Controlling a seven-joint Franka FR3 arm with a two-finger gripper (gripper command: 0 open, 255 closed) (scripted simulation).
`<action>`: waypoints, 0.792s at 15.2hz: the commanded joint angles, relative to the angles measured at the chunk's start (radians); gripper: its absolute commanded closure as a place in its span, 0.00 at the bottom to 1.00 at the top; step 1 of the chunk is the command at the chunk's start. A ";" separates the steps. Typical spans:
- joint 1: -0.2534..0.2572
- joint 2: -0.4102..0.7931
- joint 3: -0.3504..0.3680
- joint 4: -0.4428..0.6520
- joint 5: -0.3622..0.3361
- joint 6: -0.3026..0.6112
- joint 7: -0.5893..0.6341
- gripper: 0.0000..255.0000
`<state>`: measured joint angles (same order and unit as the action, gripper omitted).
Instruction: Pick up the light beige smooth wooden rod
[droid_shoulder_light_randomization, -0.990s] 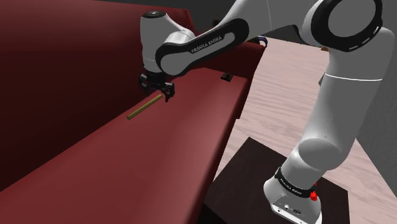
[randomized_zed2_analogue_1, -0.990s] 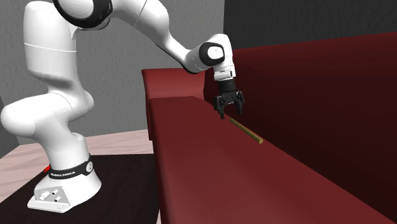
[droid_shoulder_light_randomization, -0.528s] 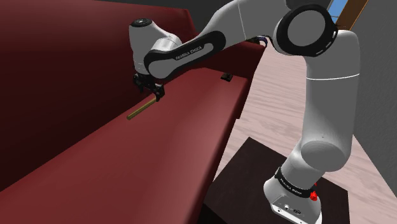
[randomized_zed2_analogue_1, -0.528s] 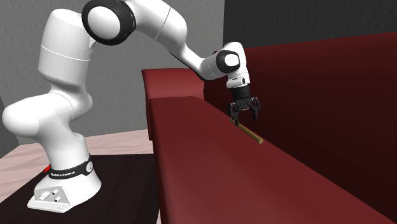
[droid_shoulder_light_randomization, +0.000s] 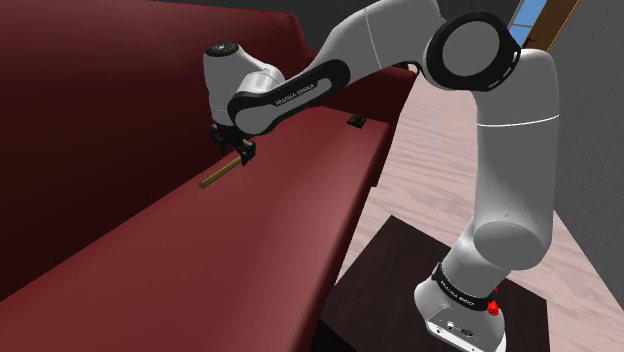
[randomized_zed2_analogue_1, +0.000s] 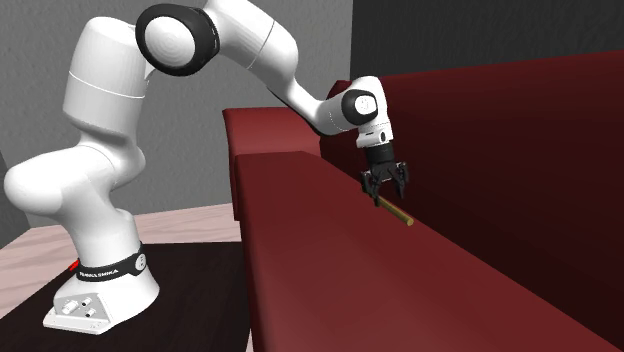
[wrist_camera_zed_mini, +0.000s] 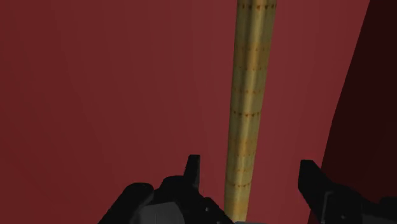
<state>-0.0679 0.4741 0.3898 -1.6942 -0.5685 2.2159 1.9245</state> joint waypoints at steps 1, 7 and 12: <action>0.001 0.013 -0.003 -0.002 -0.001 0.001 0.001 1.00; 0.001 0.015 -0.003 0.000 -0.002 0.001 0.000 1.00; -0.004 -0.006 0.005 0.007 0.014 -0.024 -0.015 1.00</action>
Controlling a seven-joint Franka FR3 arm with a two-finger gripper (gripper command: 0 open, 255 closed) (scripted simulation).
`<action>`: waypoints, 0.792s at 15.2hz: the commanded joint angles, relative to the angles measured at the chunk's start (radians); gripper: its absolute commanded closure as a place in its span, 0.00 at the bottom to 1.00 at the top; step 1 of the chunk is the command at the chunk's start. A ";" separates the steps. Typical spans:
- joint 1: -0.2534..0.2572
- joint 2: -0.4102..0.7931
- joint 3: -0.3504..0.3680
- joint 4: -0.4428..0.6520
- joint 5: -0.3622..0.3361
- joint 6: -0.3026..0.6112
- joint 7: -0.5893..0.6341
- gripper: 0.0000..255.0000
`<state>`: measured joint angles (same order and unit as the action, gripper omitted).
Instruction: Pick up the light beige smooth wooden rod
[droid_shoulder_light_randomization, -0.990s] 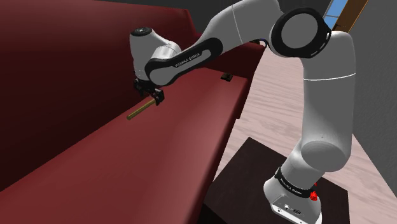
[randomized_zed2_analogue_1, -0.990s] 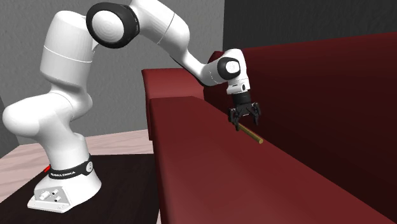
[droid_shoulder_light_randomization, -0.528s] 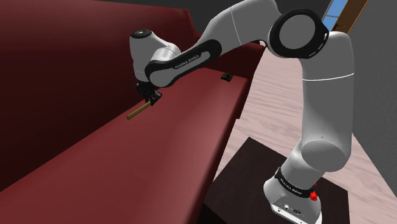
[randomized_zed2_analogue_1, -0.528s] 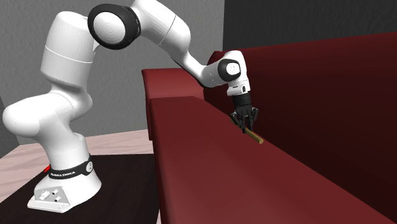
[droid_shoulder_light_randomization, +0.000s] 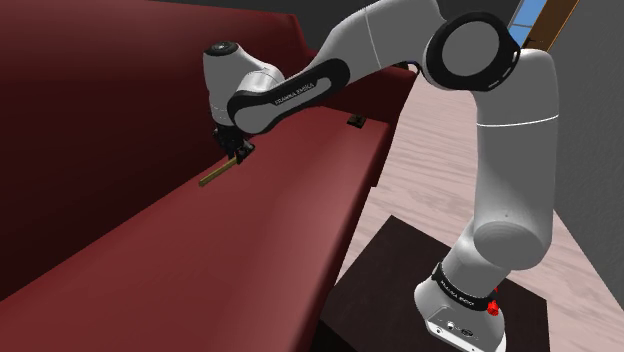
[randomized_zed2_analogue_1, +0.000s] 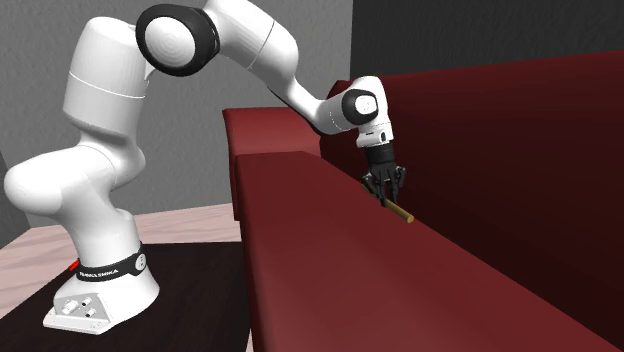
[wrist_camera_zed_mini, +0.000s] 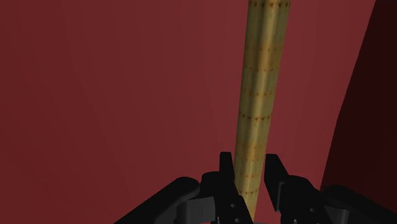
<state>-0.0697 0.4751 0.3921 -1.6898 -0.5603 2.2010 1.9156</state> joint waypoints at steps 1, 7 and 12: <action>-0.003 -0.013 0.005 0.007 0.011 -0.018 -0.011 1.00; -0.008 -0.046 0.018 0.039 0.040 -0.076 -0.042 1.00; -0.011 -0.069 0.027 0.073 0.061 -0.127 -0.067 1.00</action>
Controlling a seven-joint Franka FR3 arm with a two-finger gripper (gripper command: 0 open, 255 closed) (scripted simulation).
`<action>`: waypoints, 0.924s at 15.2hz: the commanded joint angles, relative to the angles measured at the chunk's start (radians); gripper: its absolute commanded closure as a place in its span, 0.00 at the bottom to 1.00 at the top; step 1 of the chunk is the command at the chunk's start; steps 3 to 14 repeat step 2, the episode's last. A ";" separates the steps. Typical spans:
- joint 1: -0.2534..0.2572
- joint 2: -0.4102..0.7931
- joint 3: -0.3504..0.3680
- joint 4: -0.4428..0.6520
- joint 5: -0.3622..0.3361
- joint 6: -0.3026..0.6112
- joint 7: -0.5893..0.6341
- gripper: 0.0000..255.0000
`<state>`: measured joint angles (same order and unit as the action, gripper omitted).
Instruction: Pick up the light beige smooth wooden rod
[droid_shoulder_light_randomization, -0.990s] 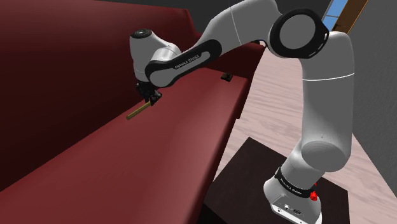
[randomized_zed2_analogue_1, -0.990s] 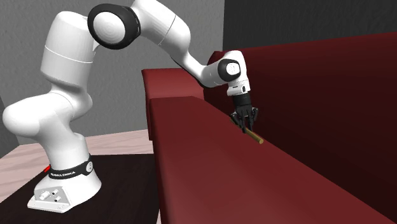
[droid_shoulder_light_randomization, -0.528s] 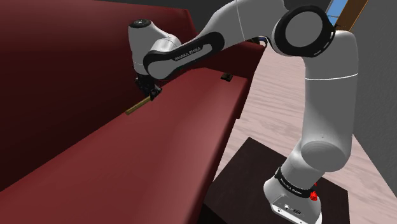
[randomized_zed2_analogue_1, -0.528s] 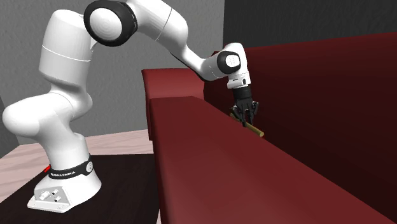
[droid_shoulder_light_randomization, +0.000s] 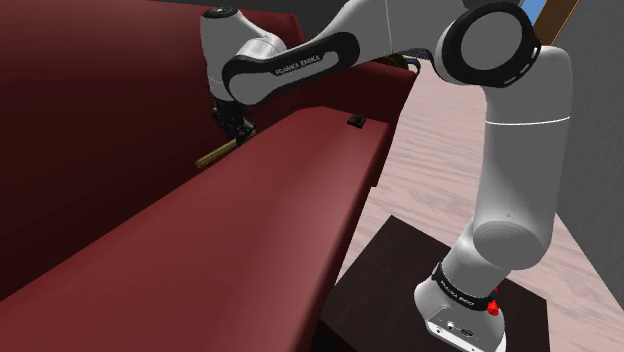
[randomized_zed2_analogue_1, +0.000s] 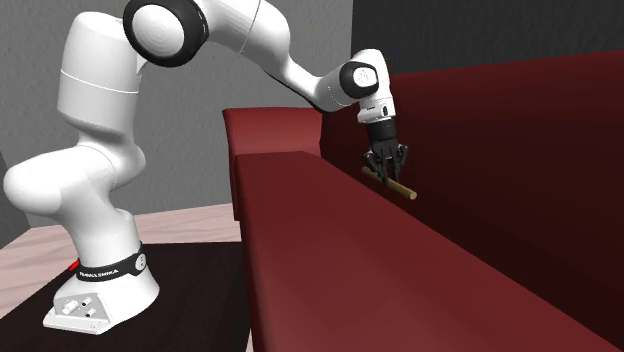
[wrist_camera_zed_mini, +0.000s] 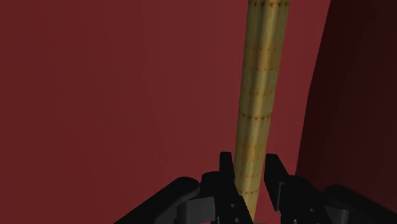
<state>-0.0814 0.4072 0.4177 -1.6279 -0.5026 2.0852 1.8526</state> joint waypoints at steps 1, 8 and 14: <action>0.001 -0.002 0.002 0.012 0.004 -0.013 -0.005 1.00; 0.001 -0.002 0.001 0.012 0.004 -0.013 -0.005 1.00; 0.001 -0.002 0.001 0.012 0.004 -0.013 -0.005 1.00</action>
